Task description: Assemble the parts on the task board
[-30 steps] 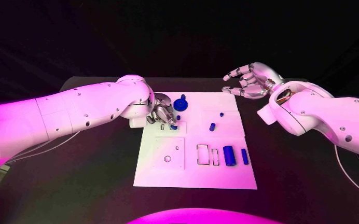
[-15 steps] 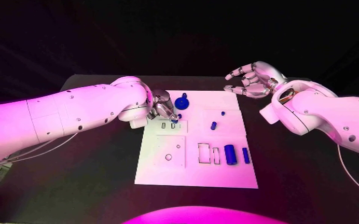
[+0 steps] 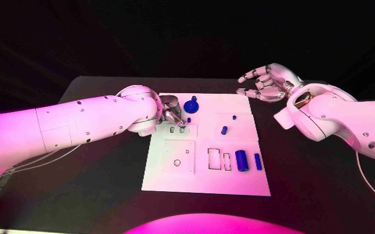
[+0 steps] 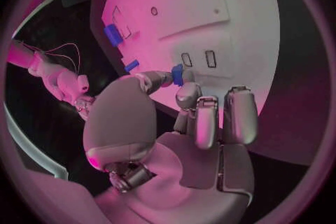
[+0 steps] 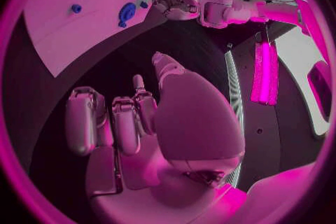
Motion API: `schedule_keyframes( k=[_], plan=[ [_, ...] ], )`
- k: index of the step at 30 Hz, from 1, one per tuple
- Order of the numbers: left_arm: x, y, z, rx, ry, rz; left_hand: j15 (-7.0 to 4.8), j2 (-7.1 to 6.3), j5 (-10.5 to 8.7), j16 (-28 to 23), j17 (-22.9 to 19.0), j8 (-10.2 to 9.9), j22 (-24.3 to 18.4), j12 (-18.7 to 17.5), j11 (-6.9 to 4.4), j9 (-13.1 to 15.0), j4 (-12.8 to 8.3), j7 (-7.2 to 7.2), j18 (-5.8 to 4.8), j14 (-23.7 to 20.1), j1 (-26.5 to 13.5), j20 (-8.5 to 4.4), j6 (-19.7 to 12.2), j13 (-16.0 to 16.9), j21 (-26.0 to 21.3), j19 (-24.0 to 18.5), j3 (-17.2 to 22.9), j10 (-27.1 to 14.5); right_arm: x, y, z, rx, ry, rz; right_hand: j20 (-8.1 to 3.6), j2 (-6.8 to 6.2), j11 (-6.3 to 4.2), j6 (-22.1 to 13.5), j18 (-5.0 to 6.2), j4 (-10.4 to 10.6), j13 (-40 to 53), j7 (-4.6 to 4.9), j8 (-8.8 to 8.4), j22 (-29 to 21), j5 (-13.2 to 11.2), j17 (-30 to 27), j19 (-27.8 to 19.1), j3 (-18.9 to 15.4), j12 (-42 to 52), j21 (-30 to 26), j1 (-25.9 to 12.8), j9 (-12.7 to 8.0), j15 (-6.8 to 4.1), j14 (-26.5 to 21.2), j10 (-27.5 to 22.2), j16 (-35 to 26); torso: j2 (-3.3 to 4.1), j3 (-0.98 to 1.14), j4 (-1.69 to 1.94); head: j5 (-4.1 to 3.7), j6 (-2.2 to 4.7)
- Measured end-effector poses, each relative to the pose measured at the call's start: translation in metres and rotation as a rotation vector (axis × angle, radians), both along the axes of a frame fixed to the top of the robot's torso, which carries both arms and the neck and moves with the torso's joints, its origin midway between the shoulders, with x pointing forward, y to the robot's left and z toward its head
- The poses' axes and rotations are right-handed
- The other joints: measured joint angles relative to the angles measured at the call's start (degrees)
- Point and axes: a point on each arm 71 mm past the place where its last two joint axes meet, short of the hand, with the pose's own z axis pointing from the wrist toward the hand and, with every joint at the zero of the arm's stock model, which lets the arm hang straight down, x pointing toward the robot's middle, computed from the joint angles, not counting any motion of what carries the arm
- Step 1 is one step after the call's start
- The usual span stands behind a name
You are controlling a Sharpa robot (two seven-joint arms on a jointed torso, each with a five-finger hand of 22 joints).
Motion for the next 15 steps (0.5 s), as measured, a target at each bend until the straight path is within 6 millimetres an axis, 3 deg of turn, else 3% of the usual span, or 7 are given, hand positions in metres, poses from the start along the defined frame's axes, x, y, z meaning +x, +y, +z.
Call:
schedule_keyframes(
  k=[2, 3, 15],
  plan=[
    [-0.0002, 0.0, -0.0017, 0.008, -0.005, -0.002, 0.0, 0.0, 0.08, 0.0, 0.0, -0.02, 0.02, 0.0, 0.0, 0.17, 0.0, 0.0, -0.14, 0.0, 0.0, 0.0, 0.01, 0.0, 0.0, 0.0, 0.0, 0.0, 0.0, -0.0001, 0.0, 0.0, 0.0, 0.0, 0.0, 0.0, 0.0, 0.0, 0.0, 0.07, 0.0, 0.0, 0.17, 0.0, 1.15, 0.0, 0.0, -0.07, 0.0, 0.0, -0.12, -0.03, 0.0, 0.0, 0.0, 0.0, 0.01, 0.0, 0.0, 0.04, -0.03],
    [-0.0003, 0.0003, -0.0023, 0.011, -0.007, -0.003, 0.0, 0.0, 0.1, 0.0, 0.0, -0.02, 0.08, 0.0, 0.0, 0.18, 0.0, -0.01, -0.91, 0.0, 0.0, 0.0, 0.01, 0.05, 0.0, 0.0, 0.0, 0.0, 0.0, -0.0001, 0.0, 0.0, 0.0, 0.001, 0.0, -0.1, 0.0, 0.0, 0.0, 0.07, 0.0, 0.0, 0.17, 0.0, 1.29, 0.0, 0.0, -0.07, 0.0, 0.0, -0.21, -0.03, 0.0, 0.0, 0.0, 0.0, 0.01, 0.0, -0.01, 0.06, -0.06],
    [0.0001, 0.0018, -0.0048, 0.036, -0.021, -0.009, 0.0, -0.53, 0.4, 0.0, 0.0, -0.03, 0.12, 0.0, 0.0, 0.21, -0.08, -0.08, -0.9, 0.0, -0.53, 0.0, 0.11, 0.22, 0.0, 0.0, 0.08, 0.0, -0.0001, -0.0007, -0.0001, 0.0, 0.001, 0.001, 0.0, -0.14, 0.0, 0.0, 0.0, 0.07, -0.01, 0.0, 0.17, -0.01, 1.64, -0.01, 0.0, -0.07, 0.0, 0.0, -0.26, -0.03, 0.0, 0.0, 0.0, 0.0, 0.05, -0.01, -0.02, 0.05, 0.01]
  ],
)
